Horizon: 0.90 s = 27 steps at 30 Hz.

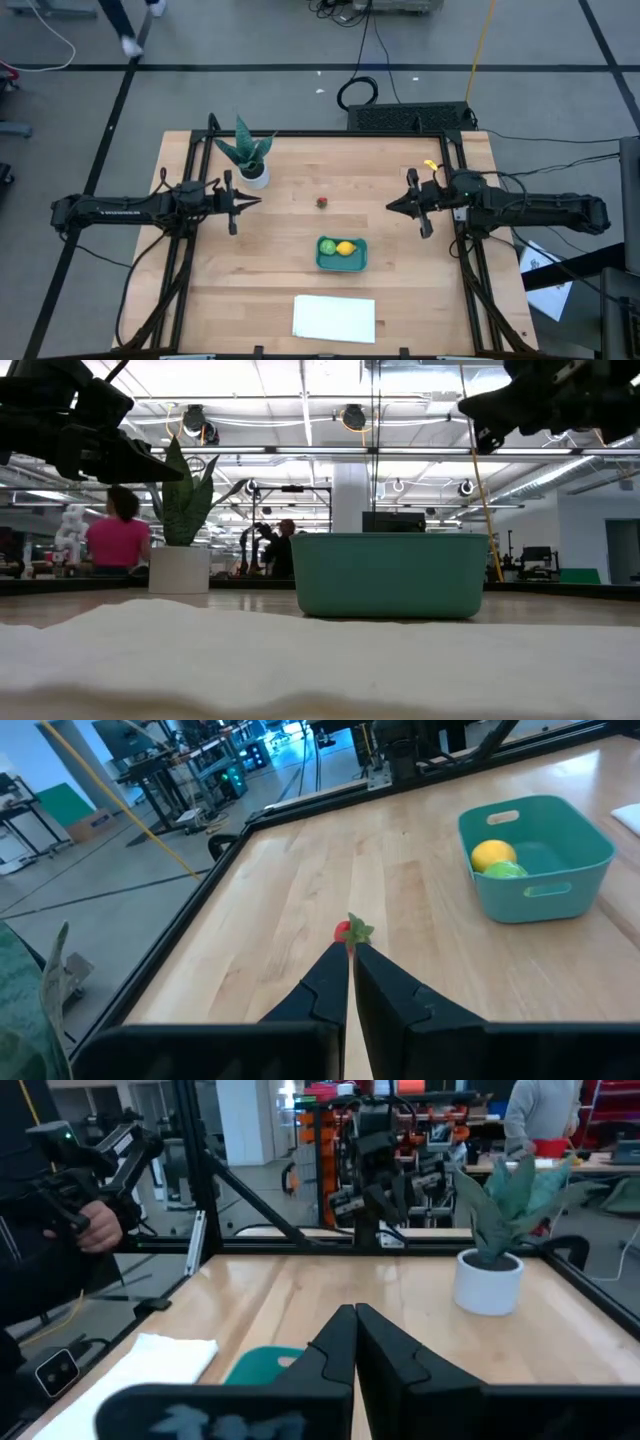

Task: Pick and placing Produce into tupperware
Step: Put the strawberry into the blue bin

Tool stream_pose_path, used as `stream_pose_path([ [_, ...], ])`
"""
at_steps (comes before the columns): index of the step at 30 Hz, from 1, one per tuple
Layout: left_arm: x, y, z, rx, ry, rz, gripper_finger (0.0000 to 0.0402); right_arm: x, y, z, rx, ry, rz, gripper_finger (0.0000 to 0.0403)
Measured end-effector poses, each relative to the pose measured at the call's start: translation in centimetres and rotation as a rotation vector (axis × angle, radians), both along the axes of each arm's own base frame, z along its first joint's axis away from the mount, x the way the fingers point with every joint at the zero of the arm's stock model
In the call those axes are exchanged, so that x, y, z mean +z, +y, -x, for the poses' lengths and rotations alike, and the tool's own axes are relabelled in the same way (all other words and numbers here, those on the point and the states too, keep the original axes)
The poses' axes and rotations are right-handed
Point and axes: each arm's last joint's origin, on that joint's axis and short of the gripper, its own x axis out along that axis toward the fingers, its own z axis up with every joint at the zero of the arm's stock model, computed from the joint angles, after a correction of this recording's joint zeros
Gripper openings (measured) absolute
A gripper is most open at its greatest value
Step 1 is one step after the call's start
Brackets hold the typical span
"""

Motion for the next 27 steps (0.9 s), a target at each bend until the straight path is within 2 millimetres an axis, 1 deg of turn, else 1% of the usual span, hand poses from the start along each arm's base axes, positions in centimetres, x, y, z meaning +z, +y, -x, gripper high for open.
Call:
stream_pose_path([
  [10, 0.0, 0.0, 0.0, 0.002, 0.0, -0.001, 0.0026, -3.1, 0.2, 1.3, -0.003, -0.061, -0.007, 0.0],
  [17, 0.0, 0.0, 0.0, 0.003, -0.001, 0.004, 0.0026, -5.0, 0.3, 1.7, -0.004, -0.053, -0.02, 0.0],
  [19, 0.0, 0.0, 0.0, 0.003, -0.002, 0.004, 0.0026, -5.1, 0.3, 1.8, -0.004, -0.082, -0.011, 0.0],
  [23, 0.0, 0.0, 0.0, 0.007, -0.006, 0.025, 0.0026, -4.5, 0.3, 1.9, -0.006, -0.162, 0.007, 0.0],
  [27, 0.0, 0.0, 0.0, 0.015, -0.009, 0.042, 0.0026, -4.4, 0.3, 1.9, -0.008, -0.171, 0.013, 0.0],
])
